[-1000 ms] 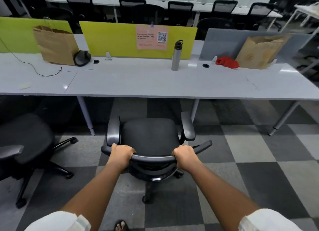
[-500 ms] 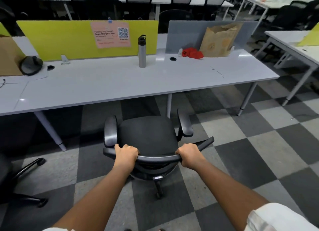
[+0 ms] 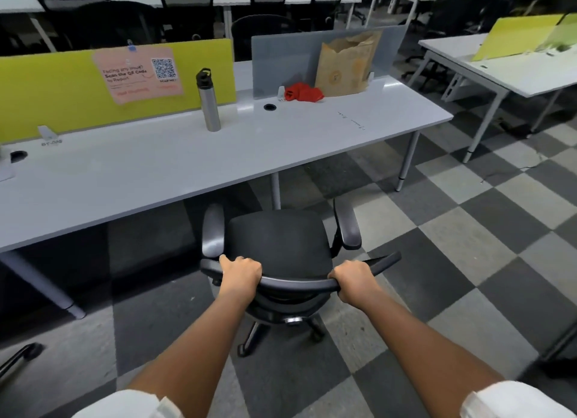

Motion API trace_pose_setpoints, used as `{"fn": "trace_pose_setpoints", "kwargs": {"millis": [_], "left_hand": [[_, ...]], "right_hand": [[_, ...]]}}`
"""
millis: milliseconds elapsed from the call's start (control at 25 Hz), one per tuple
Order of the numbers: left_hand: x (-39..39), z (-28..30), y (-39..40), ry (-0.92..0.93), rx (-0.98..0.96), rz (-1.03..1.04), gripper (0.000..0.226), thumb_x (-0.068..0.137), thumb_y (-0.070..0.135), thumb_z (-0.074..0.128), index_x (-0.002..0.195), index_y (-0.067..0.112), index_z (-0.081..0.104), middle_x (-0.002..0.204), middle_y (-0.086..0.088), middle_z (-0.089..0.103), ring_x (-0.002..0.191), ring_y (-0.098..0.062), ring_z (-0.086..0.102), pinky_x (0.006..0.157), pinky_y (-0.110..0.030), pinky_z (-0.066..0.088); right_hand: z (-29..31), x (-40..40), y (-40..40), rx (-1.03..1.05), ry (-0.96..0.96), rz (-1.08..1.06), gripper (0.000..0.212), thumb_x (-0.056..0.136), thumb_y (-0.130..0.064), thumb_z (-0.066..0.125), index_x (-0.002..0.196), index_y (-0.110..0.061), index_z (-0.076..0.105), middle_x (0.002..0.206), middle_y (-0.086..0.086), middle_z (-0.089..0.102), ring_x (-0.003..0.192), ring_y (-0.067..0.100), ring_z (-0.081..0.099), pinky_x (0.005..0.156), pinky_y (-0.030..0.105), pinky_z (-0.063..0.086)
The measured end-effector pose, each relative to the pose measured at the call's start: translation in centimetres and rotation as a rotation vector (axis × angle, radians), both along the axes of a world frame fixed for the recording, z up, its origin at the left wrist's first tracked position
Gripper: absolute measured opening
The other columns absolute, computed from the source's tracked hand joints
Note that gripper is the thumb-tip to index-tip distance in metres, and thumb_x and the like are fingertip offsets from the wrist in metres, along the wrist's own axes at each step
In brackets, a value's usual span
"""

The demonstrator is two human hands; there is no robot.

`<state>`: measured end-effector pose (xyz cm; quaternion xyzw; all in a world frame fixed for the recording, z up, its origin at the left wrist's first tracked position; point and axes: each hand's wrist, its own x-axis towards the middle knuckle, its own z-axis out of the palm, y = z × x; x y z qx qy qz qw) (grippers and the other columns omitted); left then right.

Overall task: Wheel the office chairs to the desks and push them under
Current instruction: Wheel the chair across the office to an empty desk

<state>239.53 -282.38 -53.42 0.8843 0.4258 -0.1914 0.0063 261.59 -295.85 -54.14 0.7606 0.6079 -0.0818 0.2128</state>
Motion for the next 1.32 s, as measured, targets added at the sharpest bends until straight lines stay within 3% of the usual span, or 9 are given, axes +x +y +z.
{"fn": "trace_pose_setpoints", "kwargs": {"millis": [120,280,560,720,880,1040,1200,1320], "left_hand": [[1.5,0.3,0.6,0.007,-0.005,-0.047,0.029,0.089,0.005,0.058,0.106,0.026,0.070,0.107,0.004,0.069,0.109,-0.021,0.057,0.100,-0.047,0.031],[3.9,0.6,1.3,0.021,-0.029,-0.108,0.033,0.085,0.000,0.059,0.102,0.026,0.069,0.104,0.005,0.068,0.108,-0.022,0.056,0.104,-0.050,0.030],[9.4,0.3,1.6,-0.025,-0.027,-0.199,0.031,0.076,-0.005,0.064,0.078,0.024,0.054,0.082,0.005,0.057,0.095,-0.022,0.055,0.107,-0.055,0.028],[12.8,-0.3,1.0,-0.028,-0.030,-0.210,0.032,0.074,-0.006,0.063,0.070,0.023,0.050,0.072,0.006,0.052,0.084,-0.022,0.052,0.104,-0.055,0.027],[17.0,-0.3,0.9,-0.039,-0.038,-0.176,0.029,0.080,-0.002,0.062,0.074,0.024,0.053,0.073,0.006,0.052,0.084,-0.022,0.053,0.101,-0.053,0.028],[22.3,0.1,0.2,-0.040,-0.031,-0.158,0.033,0.081,-0.003,0.061,0.066,0.021,0.045,0.066,0.005,0.045,0.083,-0.024,0.056,0.102,-0.051,0.029],[29.3,0.5,-1.7,-0.039,-0.062,-0.106,0.031,0.082,-0.006,0.056,0.068,0.021,0.049,0.072,0.004,0.052,0.086,-0.025,0.061,0.101,-0.049,0.028],[34.3,0.3,-2.3,-0.022,-0.077,-0.065,0.028,0.085,-0.003,0.054,0.085,0.023,0.063,0.089,0.004,0.065,0.095,-0.025,0.063,0.104,-0.050,0.028]], "right_hand": [[0.2,0.6,-0.5,0.001,-0.022,-0.049,0.028,0.084,-0.013,0.061,0.106,-0.028,0.072,0.105,0.002,0.069,0.102,0.028,0.065,0.081,0.037,0.051],[0.4,1.7,-1.3,-0.009,-0.032,-0.110,0.029,0.087,-0.013,0.059,0.110,-0.027,0.071,0.106,0.002,0.069,0.104,0.028,0.064,0.082,0.036,0.051],[0.9,5.3,-2.7,0.017,-0.043,-0.244,0.026,0.085,-0.017,0.058,0.104,-0.029,0.071,0.100,0.000,0.069,0.099,0.026,0.066,0.071,0.031,0.041],[0.2,8.7,-3.5,0.020,-0.067,-0.286,0.029,0.085,-0.019,0.058,0.106,-0.033,0.071,0.095,-0.005,0.070,0.095,0.023,0.066,0.072,0.031,0.046],[0.4,13.4,-3.1,0.068,-0.063,-0.292,0.029,0.083,-0.022,0.061,0.106,-0.036,0.071,0.095,-0.006,0.071,0.095,0.022,0.067,0.071,0.030,0.045],[0.7,19.5,-2.8,0.063,-0.048,-0.290,0.028,0.080,-0.020,0.061,0.102,-0.034,0.072,0.094,-0.005,0.070,0.094,0.023,0.067,0.071,0.031,0.046],[0.9,27.0,-3.7,0.047,-0.031,-0.276,0.028,0.082,-0.020,0.061,0.105,-0.034,0.071,0.100,-0.005,0.070,0.099,0.021,0.065,0.076,0.031,0.047],[0.7,32.1,-4.0,0.035,-0.036,-0.237,0.027,0.084,-0.021,0.062,0.107,-0.032,0.070,0.104,-0.005,0.071,0.103,0.021,0.065,0.083,0.032,0.046]]}}
